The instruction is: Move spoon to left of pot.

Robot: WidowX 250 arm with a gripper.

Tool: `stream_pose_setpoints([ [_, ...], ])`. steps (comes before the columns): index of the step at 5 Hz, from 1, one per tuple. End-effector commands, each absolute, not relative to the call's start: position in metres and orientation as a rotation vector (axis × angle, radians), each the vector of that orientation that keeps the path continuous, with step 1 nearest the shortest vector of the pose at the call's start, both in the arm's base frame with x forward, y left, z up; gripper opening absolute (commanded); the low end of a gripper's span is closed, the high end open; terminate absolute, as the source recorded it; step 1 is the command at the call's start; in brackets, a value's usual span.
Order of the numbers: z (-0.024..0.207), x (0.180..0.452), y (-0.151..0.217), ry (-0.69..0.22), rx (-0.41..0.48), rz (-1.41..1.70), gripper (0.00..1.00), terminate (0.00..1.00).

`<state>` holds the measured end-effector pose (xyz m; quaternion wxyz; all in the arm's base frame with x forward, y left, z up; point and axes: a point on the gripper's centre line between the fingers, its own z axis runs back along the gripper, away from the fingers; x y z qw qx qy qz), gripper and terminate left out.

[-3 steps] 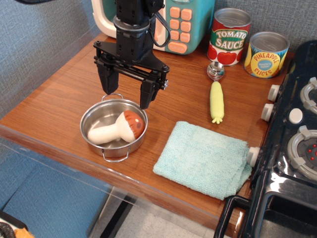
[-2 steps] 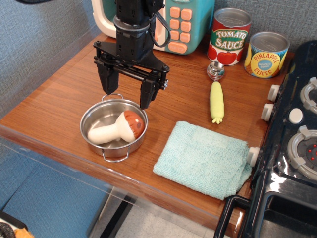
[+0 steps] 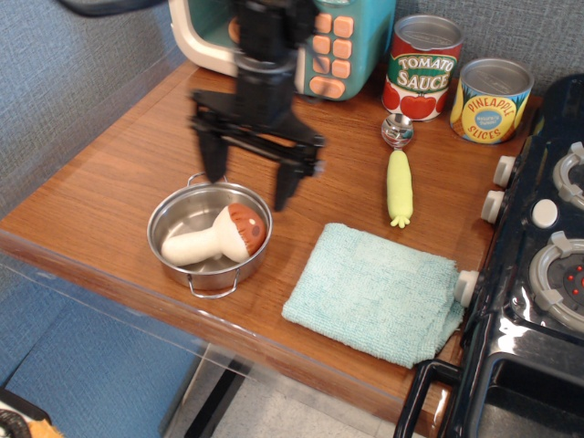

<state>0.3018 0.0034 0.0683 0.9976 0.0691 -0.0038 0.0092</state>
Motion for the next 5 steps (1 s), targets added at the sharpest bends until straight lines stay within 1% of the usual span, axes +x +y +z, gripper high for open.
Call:
stream_pose_setpoints([
  [1, 0.073, 0.35, -0.031, -0.072, 0.109, 0.062, 1.0, 0.0],
  [2, 0.065, 0.385, -0.053, -0.098, 0.097, 0.12, 1.0, 0.0],
  [3, 0.061, 0.402, -0.064, -0.111, 0.084, 0.163, 1.0, 0.0],
  [5, 0.034, 0.407, -0.068, -0.088, 0.07, 0.22, 1.0, 0.0],
])
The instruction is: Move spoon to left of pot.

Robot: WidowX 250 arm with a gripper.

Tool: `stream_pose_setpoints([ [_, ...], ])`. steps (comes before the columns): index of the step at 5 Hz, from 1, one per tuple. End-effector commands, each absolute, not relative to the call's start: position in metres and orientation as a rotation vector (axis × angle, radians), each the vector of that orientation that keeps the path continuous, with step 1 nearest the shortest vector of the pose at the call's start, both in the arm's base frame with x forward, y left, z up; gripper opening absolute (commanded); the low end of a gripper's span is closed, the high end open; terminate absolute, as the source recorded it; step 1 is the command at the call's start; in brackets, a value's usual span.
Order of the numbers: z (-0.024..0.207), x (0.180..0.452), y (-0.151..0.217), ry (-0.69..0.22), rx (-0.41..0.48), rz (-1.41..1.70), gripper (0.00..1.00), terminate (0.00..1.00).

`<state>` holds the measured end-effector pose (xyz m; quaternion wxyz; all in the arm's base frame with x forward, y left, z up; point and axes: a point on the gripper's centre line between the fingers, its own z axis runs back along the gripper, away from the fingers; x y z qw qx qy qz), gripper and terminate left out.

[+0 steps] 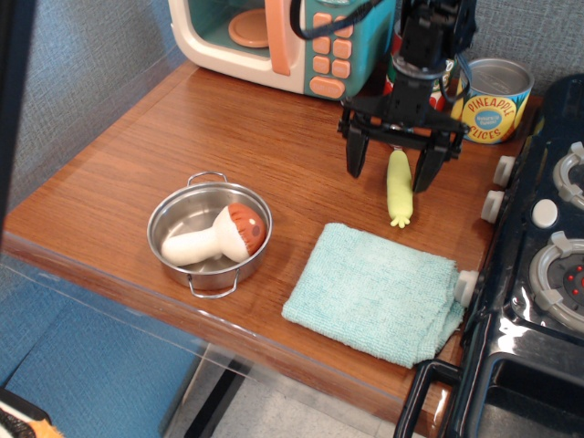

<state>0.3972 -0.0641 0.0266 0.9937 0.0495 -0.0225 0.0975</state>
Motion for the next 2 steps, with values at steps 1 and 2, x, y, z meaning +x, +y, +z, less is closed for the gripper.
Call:
stream_pose_setpoints([
  [1, 0.0205, 0.4007, -0.065, -0.067, 0.081, 0.24, 1.0, 0.0],
  [2, 0.0171, 0.3944, -0.065, -0.081, 0.102, 0.224, 0.0, 0.0],
])
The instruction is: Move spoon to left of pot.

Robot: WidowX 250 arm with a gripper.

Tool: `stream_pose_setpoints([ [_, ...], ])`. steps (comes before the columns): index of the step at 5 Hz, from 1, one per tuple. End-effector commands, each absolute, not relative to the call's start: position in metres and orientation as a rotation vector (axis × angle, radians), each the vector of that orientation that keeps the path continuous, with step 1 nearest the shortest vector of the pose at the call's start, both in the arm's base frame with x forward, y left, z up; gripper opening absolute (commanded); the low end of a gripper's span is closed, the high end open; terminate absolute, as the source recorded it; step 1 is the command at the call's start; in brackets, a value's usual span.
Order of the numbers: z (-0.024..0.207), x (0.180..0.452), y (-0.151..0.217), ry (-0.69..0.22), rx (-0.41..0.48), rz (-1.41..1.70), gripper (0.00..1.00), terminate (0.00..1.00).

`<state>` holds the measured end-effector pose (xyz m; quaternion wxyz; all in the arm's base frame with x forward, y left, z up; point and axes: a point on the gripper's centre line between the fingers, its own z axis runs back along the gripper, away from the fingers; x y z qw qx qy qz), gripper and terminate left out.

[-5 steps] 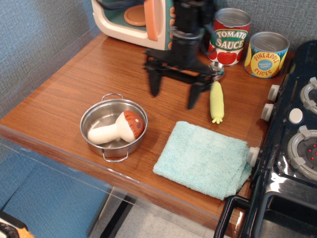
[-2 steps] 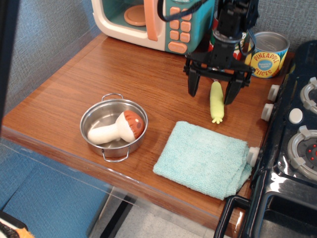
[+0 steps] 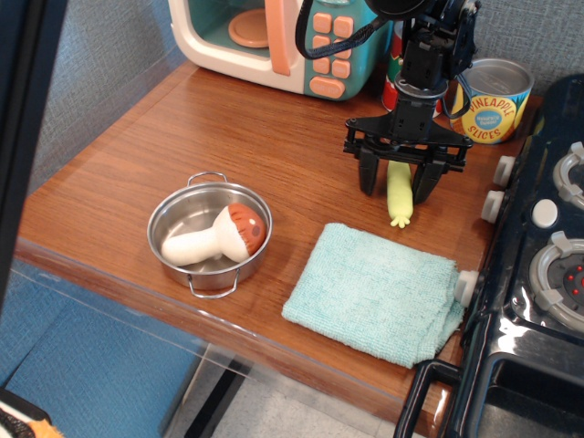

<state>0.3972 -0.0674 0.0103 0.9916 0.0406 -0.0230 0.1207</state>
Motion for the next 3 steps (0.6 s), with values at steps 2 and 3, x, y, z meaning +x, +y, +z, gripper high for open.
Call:
stream_pose_setpoints([
  [2, 0.045, 0.386, -0.051, -0.144, 0.135, 0.177, 0.0, 0.0],
  [3, 0.095, 0.373, -0.023, -0.204, 0.114, 0.109, 0.0, 0.0],
])
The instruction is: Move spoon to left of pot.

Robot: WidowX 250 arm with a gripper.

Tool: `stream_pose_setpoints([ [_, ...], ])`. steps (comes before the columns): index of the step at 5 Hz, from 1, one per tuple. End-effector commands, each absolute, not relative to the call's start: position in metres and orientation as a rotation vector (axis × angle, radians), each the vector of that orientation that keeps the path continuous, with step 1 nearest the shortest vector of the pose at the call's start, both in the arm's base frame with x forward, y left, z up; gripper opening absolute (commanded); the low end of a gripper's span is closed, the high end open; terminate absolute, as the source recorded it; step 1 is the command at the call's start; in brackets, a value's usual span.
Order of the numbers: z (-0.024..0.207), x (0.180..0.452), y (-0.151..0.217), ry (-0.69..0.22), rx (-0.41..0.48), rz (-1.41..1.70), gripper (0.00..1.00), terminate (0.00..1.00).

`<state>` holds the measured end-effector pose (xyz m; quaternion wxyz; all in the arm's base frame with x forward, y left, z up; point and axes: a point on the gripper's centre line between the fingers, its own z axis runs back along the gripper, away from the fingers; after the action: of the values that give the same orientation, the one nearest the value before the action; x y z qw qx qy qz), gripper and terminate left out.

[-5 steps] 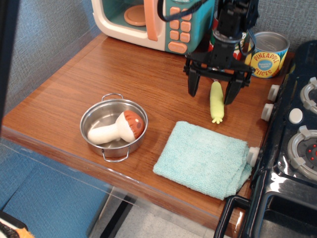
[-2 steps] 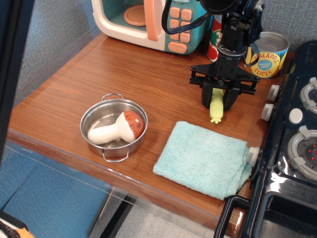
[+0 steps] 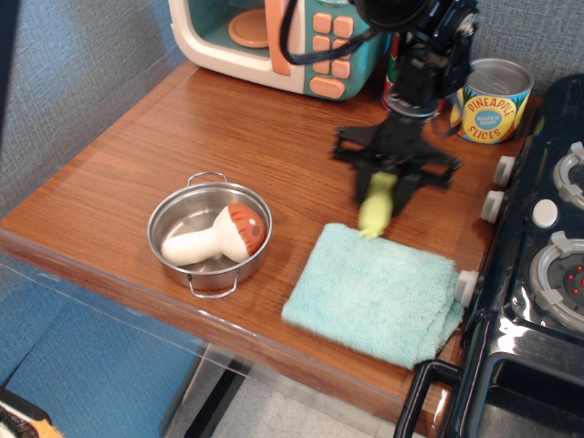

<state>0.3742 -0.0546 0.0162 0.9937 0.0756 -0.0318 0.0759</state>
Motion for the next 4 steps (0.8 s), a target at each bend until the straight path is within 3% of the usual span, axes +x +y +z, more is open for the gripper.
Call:
stream_pose_setpoints([
  [1, 0.132, 0.348, 0.025, -0.254, 0.042, 0.118, 0.0, 0.0],
  [2, 0.137, 0.323, 0.074, -0.262, 0.065, 0.075, 0.0, 0.0],
  [4, 0.102, 0.293, 0.168, -0.117, 0.138, -0.01, 0.0, 0.0],
])
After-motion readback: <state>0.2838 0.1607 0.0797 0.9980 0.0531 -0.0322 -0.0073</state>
